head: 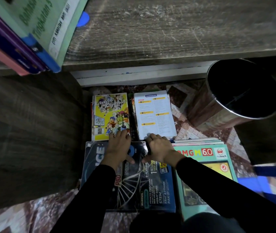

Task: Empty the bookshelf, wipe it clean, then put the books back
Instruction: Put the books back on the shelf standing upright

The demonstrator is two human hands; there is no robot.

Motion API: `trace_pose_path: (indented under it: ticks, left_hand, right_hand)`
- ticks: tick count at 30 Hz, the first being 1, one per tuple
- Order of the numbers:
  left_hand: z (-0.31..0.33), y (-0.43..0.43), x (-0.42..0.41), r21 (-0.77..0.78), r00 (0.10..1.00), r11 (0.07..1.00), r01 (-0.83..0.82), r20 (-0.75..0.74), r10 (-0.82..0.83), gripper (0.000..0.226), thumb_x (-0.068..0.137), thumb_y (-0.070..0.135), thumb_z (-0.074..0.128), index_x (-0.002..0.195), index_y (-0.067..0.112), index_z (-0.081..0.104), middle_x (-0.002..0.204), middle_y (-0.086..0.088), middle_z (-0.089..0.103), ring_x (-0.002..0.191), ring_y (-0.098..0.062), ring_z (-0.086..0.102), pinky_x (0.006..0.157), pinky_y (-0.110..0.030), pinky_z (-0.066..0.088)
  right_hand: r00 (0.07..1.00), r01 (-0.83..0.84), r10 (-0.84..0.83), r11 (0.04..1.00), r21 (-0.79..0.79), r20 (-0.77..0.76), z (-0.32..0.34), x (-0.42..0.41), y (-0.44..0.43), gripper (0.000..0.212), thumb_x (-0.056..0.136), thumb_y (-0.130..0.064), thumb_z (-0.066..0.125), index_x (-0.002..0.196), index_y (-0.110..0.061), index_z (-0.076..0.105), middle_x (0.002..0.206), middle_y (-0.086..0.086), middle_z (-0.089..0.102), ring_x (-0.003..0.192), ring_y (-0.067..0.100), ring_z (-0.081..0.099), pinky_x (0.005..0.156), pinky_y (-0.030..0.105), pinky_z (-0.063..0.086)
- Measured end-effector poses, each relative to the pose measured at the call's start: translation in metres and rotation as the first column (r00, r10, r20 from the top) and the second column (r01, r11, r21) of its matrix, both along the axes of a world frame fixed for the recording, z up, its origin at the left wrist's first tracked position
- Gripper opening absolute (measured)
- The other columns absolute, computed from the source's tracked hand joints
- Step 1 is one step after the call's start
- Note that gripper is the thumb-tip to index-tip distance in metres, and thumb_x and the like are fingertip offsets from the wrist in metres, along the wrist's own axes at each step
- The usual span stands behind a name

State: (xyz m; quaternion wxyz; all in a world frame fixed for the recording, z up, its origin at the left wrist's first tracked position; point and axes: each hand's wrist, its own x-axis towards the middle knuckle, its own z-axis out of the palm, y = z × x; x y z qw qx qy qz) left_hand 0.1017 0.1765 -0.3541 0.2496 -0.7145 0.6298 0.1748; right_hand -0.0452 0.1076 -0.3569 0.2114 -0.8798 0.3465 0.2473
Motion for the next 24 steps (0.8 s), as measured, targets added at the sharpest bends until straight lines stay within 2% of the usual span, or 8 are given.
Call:
trace_pose_path:
  ticks: [2, 4, 7, 9, 11, 14, 18, 24]
  left_hand:
    - [0.0, 0.0, 0.0, -0.013, 1.0, 1.0, 0.002, -0.003, -0.002, 0.099, 0.061, 0.07, 0.069, 0.134, 0.012, 0.038, 0.137, -0.007, 0.031, 0.127, -0.026, 0.032, 0.104, -0.046, 0.027]
    - [0.002, 0.0, 0.002, 0.008, 0.999, 1.0, 0.002, -0.044, -0.001, 0.1, 0.06, 0.069, 0.071, 0.136, 0.013, 0.035, 0.14, -0.007, 0.03, 0.13, -0.026, 0.031, 0.106, -0.048, 0.025]
    - [0.008, 0.0, 0.008, 0.056, 0.973, 0.996, -0.071, -0.217, 0.081, 0.096, 0.059, 0.063, 0.076, 0.133, 0.016, 0.036, 0.138, -0.005, 0.041, 0.126, -0.025, 0.04, 0.105, -0.045, 0.026]
    - [0.012, 0.001, 0.01, 0.059, 0.938, 0.992, -0.115, -0.323, 0.128, 0.087, 0.058, 0.058, 0.08, 0.122, 0.015, 0.04, 0.125, -0.005, 0.054, 0.112, -0.025, 0.053, 0.093, -0.037, 0.036]
    - [0.016, 0.003, 0.012, 0.065, 0.913, 0.99, -0.129, -0.383, 0.144, 0.084, 0.059, 0.054, 0.082, 0.12, 0.014, 0.041, 0.121, -0.007, 0.057, 0.105, -0.026, 0.056, 0.076, -0.032, 0.039]
    - [0.019, 0.005, 0.019, 0.106, 0.888, 0.985, -0.135, -0.428, 0.168, 0.097, 0.059, 0.055, 0.082, 0.136, 0.014, 0.041, 0.135, -0.006, 0.052, 0.118, -0.026, 0.053, 0.087, -0.035, 0.044]
    - [0.03, 0.006, 0.026, 0.123, 0.89, 0.984, -0.126, -0.424, 0.167, 0.069, 0.055, 0.06, 0.082, 0.102, 0.014, 0.064, 0.095, -0.006, 0.067, 0.084, -0.021, 0.063, 0.069, -0.033, 0.048]
    - [0.077, 0.024, 0.056, 0.088, 0.881, 0.977, -0.193, -0.422, 0.212, 0.06, 0.045, 0.064, 0.082, 0.084, 0.02, 0.072, 0.08, 0.002, 0.071, 0.072, -0.012, 0.066, 0.067, -0.034, 0.055]
  right_hand:
    - [0.999, -0.037, 0.037, 0.999, 0.015, 0.009, 0.003, 0.004, -0.002, 0.098, 0.074, -0.06, 0.068, 0.147, -0.012, 0.025, 0.153, 0.01, 0.026, 0.139, 0.027, 0.028, 0.111, 0.038, 0.026]
    - [0.996, -0.083, 0.082, 0.996, 0.045, 0.032, 0.008, 0.009, -0.004, 0.096, 0.072, -0.055, 0.073, 0.144, -0.009, 0.03, 0.145, 0.011, 0.036, 0.131, 0.028, 0.039, 0.103, 0.035, 0.035]
    - [0.999, -0.048, 0.047, 0.988, 0.148, 0.011, 0.015, 0.015, -0.012, 0.088, 0.068, -0.054, 0.078, 0.134, -0.008, 0.04, 0.132, 0.01, 0.05, 0.117, 0.028, 0.051, 0.087, 0.033, 0.043]
    - [0.998, -0.013, 0.027, 0.971, 0.238, -0.057, 0.016, 0.018, -0.016, 0.089, 0.065, -0.057, 0.079, 0.132, -0.011, 0.042, 0.129, 0.009, 0.055, 0.113, 0.028, 0.054, 0.089, 0.035, 0.046]
    - [0.993, -0.006, 0.038, 0.958, 0.287, -0.107, 0.017, 0.02, -0.019, 0.087, 0.064, -0.059, 0.078, 0.129, -0.011, 0.047, 0.124, 0.008, 0.058, 0.109, 0.027, 0.056, 0.09, 0.036, 0.048]
    - [0.992, -0.025, 0.065, 0.938, 0.346, -0.105, 0.026, 0.025, -0.019, 0.072, 0.067, -0.056, 0.078, 0.117, -0.007, 0.058, 0.107, 0.005, 0.064, 0.094, 0.024, 0.058, 0.079, 0.031, 0.048]
    - [0.999, -0.052, 0.052, 0.935, 0.35, 0.011, 0.044, 0.023, -0.015, 0.054, 0.069, -0.048, 0.079, 0.106, -0.013, 0.062, 0.1, 0.002, 0.064, 0.091, 0.023, 0.059, 0.074, 0.032, 0.047]
    - [0.986, -0.112, 0.072, 0.953, 0.281, 0.149, 0.11, 0.006, -0.006, 0.055, 0.072, -0.044, 0.077, 0.12, -0.021, 0.061, 0.112, -0.002, 0.065, 0.103, 0.021, 0.059, 0.08, 0.03, 0.044]
